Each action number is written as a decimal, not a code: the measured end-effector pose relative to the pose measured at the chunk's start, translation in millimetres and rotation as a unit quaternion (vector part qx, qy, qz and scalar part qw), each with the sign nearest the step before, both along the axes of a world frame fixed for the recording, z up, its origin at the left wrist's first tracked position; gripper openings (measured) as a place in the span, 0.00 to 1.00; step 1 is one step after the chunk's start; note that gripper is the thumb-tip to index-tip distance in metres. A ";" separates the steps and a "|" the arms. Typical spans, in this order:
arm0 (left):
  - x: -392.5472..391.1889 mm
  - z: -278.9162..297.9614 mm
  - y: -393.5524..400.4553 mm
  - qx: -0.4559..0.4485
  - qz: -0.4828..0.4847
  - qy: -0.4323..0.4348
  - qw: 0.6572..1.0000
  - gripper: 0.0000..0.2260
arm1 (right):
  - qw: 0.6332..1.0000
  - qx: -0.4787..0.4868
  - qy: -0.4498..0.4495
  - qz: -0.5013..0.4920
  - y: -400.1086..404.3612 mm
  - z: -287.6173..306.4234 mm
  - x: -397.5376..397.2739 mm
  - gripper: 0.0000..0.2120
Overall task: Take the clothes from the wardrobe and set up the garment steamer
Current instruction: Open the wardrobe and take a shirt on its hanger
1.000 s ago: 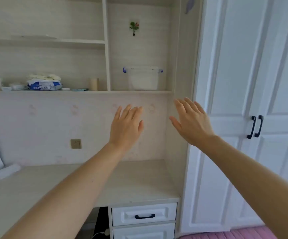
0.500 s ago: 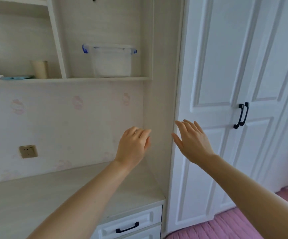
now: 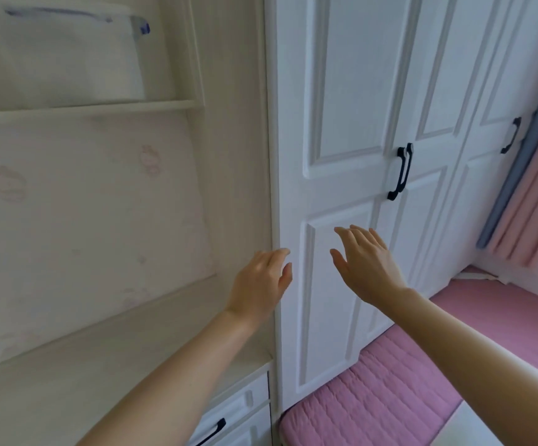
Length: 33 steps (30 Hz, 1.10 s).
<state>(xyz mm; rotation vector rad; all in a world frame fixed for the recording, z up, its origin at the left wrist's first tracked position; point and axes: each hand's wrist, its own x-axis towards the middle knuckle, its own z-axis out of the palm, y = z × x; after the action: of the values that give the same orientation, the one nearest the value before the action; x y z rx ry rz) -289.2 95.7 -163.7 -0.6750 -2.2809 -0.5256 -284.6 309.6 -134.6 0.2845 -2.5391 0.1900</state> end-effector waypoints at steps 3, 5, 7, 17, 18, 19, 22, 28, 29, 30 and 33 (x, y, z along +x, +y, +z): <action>-12.3 -3.4 24.5 0.001 -0.011 -0.013 1.000 0.14 | 1.000 -0.007 0.002 -0.017 20.7 6.1 -12.9 0.20; -20.6 -4.5 41.2 -0.002 -0.018 -0.019 1.000 0.13 | 1.000 -0.017 0.005 -0.023 34.7 12.6 -22.3 0.20; -29.1 -2.1 59.0 0.004 -0.020 -0.025 0.999 0.15 | 0.999 -0.022 0.008 -0.028 49.8 20.4 -32.6 0.20; -89.6 14.6 162.0 0.038 -0.017 -0.039 0.998 0.21 | 0.999 -0.029 0.015 -0.014 135.2 63.7 -104.1 0.21; -96.8 16.0 172.4 0.042 -0.015 -0.042 0.998 0.21 | 0.999 -0.032 0.012 -0.011 141.6 69.0 -111.6 0.21; -103.6 17.7 182.4 0.045 -0.011 -0.045 0.998 0.20 | 0.999 -0.037 0.008 -0.009 147.3 74.1 -118.5 0.21; -121.2 26.1 212.1 0.069 -0.010 -0.070 0.995 0.13 | 0.998 -0.065 0.004 0.006 162.1 87.9 -138.1 0.20; -152.1 48.9 261.1 0.165 -0.036 -0.156 0.973 0.15 | 0.980 -0.190 -0.009 0.050 186.6 114.3 -181.1 0.26; -158.1 52.4 268.0 0.199 -0.042 -0.174 0.963 0.16 | 0.975 -0.213 -0.022 0.060 189.2 117.8 -188.4 0.27; -163.6 55.2 274.7 0.238 -0.047 -0.187 0.952 0.17 | 0.970 -0.233 -0.033 0.068 191.0 121.0 -195.6 0.28; -176.3 63.6 293.0 0.329 -0.064 -0.206 0.919 0.17 | 0.953 -0.287 -0.059 0.078 194.0 130.8 -213.0 0.28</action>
<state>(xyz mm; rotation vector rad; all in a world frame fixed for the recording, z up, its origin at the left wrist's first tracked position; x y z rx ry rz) -465.5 388.7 -100.1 -0.3891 -2.2125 -1.5329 -497.7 503.5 -3.8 0.2452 -2.4429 1.0100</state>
